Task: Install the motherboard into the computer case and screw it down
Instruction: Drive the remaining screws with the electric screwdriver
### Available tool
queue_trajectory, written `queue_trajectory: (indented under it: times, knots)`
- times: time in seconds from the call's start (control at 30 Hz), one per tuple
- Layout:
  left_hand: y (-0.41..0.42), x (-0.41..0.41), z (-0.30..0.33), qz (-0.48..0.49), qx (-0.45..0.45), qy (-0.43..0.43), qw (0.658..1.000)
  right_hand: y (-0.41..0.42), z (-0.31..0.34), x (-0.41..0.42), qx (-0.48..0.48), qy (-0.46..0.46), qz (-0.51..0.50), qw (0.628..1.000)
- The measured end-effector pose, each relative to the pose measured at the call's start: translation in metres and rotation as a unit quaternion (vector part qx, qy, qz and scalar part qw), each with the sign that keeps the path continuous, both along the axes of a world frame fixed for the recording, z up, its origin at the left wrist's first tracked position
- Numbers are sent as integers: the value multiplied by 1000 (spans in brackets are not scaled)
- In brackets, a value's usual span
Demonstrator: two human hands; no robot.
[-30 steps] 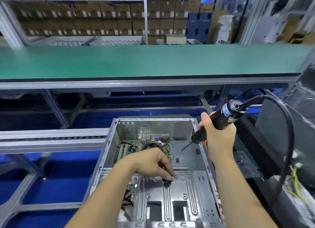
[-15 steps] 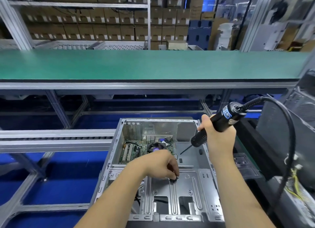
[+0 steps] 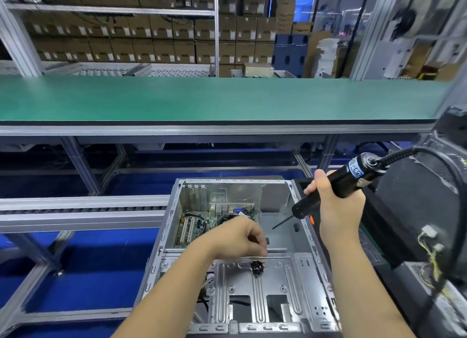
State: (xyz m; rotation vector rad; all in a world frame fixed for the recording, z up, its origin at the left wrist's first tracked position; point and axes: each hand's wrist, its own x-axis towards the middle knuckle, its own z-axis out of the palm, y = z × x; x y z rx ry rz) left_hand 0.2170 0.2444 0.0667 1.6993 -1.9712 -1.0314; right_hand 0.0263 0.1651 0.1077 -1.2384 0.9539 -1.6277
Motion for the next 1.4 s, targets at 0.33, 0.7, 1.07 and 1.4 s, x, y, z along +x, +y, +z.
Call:
queue_trajectory:
  times: [0.33,0.7,1.07,1.4]
  knots:
    - [-2,1,7,-84,44,-64,993,1,-1,3,-1,14,10,1000]
    - [-5,9,-7,18,-26,117,993,-3,-3,5,-11,8,13,1000]
    - [-24,53,-46,409,-81,279,865,-3,30,20,-19,-199,119,972]
    - [-31,60,-63,441,-69,283,849,0,33,56,-7,-193,152,969]
